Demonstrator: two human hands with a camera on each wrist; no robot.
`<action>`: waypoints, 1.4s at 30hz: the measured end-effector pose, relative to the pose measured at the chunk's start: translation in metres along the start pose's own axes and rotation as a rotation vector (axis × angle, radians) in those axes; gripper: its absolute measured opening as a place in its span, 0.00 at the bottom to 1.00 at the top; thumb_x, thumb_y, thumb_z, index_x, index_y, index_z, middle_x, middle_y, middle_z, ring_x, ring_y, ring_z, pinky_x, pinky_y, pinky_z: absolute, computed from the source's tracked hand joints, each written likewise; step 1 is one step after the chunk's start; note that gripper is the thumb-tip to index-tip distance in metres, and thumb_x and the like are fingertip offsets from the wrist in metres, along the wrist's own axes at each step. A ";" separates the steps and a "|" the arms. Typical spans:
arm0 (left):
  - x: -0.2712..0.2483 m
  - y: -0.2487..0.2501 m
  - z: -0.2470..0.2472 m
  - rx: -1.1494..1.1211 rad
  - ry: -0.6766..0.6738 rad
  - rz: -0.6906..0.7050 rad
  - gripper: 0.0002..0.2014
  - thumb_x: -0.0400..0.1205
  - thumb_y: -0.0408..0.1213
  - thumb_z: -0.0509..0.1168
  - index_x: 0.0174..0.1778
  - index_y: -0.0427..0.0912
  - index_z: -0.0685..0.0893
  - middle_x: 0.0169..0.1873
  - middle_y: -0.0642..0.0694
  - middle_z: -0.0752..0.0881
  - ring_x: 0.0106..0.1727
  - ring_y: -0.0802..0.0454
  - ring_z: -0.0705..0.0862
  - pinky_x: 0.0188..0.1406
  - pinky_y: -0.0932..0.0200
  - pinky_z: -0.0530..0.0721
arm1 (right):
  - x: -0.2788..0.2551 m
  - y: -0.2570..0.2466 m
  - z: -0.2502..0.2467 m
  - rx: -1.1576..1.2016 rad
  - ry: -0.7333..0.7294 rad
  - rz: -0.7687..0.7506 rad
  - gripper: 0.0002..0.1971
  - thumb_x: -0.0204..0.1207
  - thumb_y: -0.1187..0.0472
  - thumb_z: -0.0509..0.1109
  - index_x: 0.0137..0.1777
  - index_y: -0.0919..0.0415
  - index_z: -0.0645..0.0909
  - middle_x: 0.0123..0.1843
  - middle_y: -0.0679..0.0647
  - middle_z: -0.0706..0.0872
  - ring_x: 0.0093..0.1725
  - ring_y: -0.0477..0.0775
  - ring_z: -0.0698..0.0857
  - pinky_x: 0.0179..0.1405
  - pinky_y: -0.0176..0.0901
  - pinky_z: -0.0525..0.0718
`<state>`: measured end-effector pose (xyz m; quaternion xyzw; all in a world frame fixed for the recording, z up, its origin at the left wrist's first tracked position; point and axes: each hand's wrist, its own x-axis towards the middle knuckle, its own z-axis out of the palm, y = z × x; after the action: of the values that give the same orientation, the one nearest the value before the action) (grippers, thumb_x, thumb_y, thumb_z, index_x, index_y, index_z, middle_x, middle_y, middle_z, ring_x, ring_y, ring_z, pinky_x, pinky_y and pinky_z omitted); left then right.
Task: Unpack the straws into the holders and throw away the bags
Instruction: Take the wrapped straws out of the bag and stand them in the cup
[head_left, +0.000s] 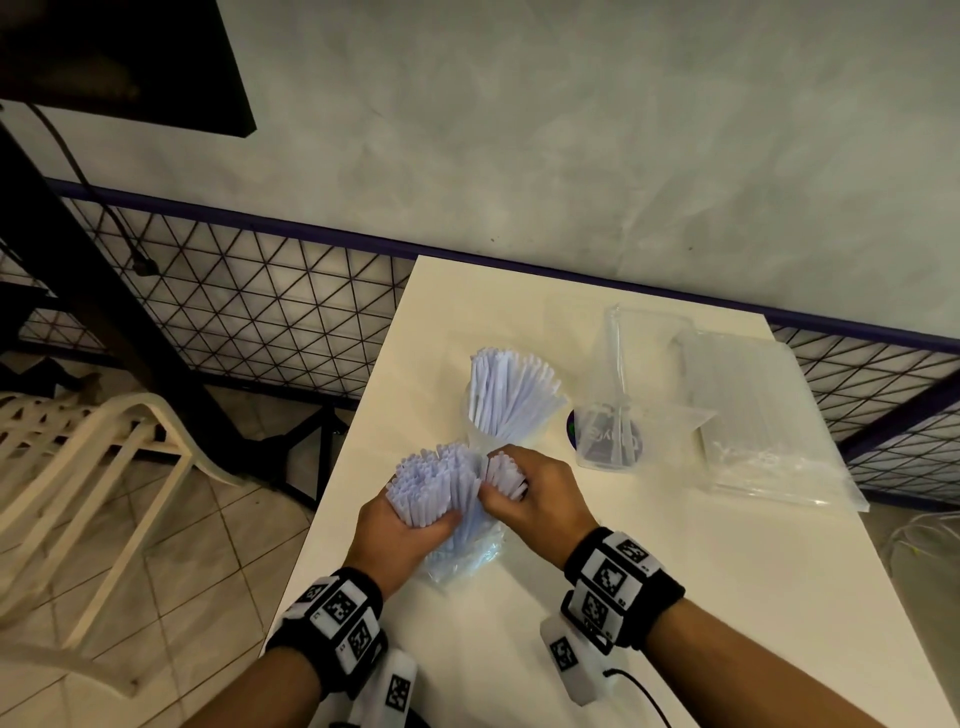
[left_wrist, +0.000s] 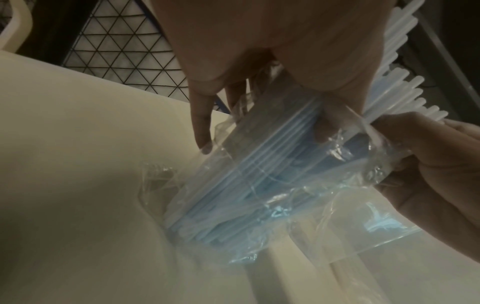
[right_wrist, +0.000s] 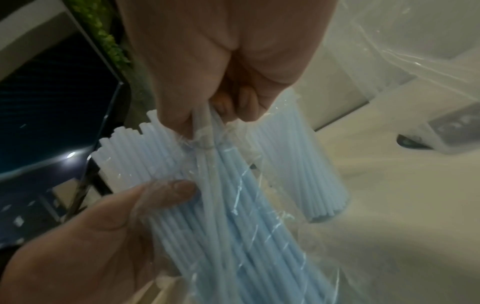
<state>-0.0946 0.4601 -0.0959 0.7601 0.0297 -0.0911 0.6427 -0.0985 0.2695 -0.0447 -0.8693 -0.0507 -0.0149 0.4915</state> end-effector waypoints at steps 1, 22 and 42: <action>0.000 0.000 0.000 -0.003 -0.002 -0.003 0.23 0.65 0.36 0.82 0.51 0.57 0.84 0.48 0.57 0.89 0.48 0.69 0.88 0.42 0.76 0.83 | -0.001 0.002 0.001 0.042 0.011 0.025 0.05 0.72 0.64 0.77 0.41 0.61 0.83 0.35 0.52 0.86 0.33 0.41 0.78 0.36 0.32 0.77; -0.001 0.001 0.000 -0.006 -0.013 -0.010 0.26 0.61 0.42 0.80 0.57 0.51 0.85 0.48 0.54 0.90 0.50 0.62 0.89 0.44 0.72 0.84 | 0.004 -0.003 -0.009 0.005 -0.020 -0.010 0.11 0.68 0.55 0.78 0.36 0.63 0.84 0.31 0.52 0.86 0.31 0.40 0.80 0.34 0.30 0.76; 0.001 0.003 -0.001 0.067 0.007 -0.017 0.26 0.64 0.41 0.82 0.59 0.46 0.85 0.49 0.54 0.89 0.51 0.59 0.88 0.48 0.68 0.82 | 0.029 -0.058 -0.058 -0.050 0.033 -0.097 0.08 0.75 0.61 0.79 0.35 0.57 0.85 0.32 0.52 0.88 0.31 0.48 0.85 0.32 0.40 0.82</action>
<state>-0.0926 0.4608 -0.0930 0.7812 0.0355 -0.0948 0.6161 -0.0746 0.2518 0.0372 -0.8774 -0.0841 -0.0544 0.4691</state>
